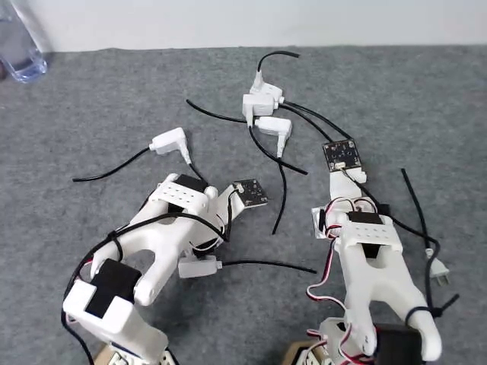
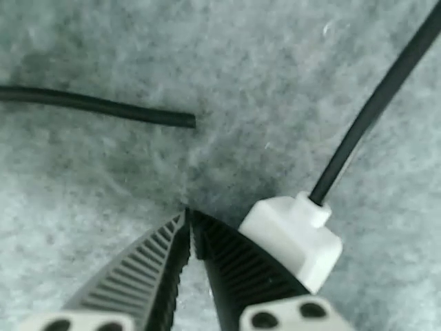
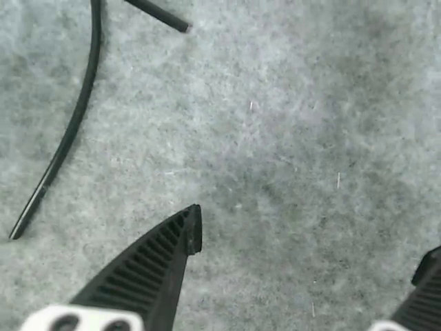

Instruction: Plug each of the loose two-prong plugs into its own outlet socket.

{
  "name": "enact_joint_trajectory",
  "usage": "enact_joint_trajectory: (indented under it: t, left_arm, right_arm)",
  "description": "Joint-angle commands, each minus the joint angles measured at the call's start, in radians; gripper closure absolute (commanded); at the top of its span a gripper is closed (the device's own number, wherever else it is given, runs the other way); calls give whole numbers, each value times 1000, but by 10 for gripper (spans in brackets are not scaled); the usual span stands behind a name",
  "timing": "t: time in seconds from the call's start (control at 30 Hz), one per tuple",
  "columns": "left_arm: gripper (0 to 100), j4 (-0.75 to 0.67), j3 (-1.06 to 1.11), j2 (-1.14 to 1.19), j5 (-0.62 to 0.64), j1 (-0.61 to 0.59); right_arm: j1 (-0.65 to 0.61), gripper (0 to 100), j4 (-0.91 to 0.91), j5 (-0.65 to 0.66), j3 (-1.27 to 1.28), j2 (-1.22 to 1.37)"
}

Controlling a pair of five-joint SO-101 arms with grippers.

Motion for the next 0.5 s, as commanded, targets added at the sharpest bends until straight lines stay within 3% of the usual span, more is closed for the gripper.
enact_joint_trajectory:
  t: [0.0,0.47]
  left_arm:
    - [988,18,28,-49,9,11]
    - [988,18,458,-664,11,120]
  right_arm:
    - [-12,541,-16,9,-34,-16]
    - [-12,541,-15,9,-34,-16]
